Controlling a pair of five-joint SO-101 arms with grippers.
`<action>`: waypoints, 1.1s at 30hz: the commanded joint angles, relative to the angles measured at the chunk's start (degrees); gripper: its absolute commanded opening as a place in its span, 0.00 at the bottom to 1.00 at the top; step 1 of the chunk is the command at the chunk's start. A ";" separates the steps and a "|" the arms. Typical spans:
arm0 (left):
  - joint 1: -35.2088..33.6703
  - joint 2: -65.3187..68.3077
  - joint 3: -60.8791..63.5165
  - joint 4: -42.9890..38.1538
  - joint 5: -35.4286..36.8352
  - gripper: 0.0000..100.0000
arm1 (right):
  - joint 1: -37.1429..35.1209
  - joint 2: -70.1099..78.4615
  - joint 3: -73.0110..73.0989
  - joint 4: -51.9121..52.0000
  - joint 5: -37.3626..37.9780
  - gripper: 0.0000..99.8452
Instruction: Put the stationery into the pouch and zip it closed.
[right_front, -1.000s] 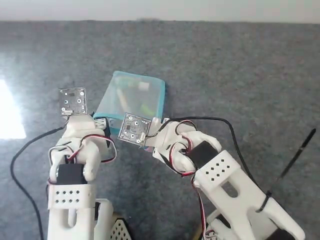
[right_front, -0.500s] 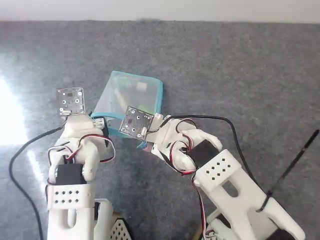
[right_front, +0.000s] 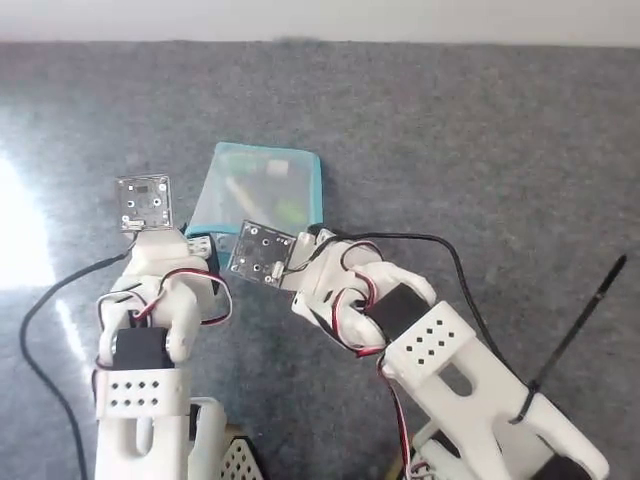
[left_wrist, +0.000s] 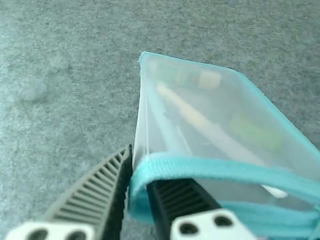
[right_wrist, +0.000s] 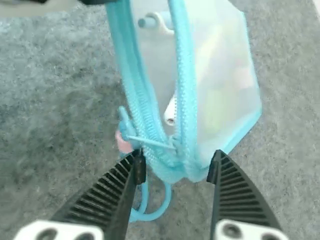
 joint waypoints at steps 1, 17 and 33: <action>0.18 -0.53 -3.03 -0.79 -0.35 0.01 | 0.92 0.13 -0.35 -2.68 -0.26 0.19; -0.26 -0.97 -4.18 -0.70 -0.35 0.04 | 1.80 -0.13 -2.29 -1.71 -1.93 0.01; -5.19 -1.05 -27.82 24.44 -2.99 0.24 | 7.78 5.58 -23.91 11.91 -10.90 0.01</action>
